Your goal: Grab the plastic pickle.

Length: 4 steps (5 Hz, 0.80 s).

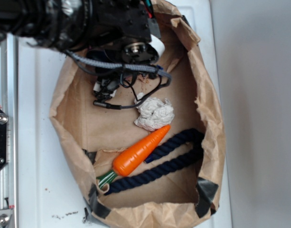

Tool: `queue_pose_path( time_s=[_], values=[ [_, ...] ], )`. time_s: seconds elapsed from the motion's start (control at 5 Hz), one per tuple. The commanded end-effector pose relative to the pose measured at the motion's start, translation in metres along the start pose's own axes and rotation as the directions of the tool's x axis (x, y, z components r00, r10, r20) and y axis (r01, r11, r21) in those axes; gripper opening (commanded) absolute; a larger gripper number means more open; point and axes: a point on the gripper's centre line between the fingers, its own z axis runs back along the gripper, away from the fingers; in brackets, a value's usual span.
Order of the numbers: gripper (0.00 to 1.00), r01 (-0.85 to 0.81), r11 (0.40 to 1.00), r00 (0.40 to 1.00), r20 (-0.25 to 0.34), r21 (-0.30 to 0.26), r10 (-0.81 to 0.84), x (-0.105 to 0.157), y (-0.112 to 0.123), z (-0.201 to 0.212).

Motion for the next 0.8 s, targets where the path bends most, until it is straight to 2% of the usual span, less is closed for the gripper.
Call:
queue_pose_path(
  time_s=[0.0, 0.2, 0.4, 0.6],
  values=[
    [0.00, -0.004, 0.997, 0.996, 0.088, 0.082, -0.003, 0.010, 0.001, 0.027],
    [0.00, -0.045, 0.995, 0.994, 0.107, 0.087, 0.035, 0.010, 0.005, 0.037],
    [0.00, -0.084, 0.996, 0.985, 0.154, 0.014, 0.081, 0.005, 0.003, 0.073],
    [0.00, -0.124, 0.992, 0.968, 0.217, -0.015, 0.125, 0.000, -0.003, 0.120]
  ],
)
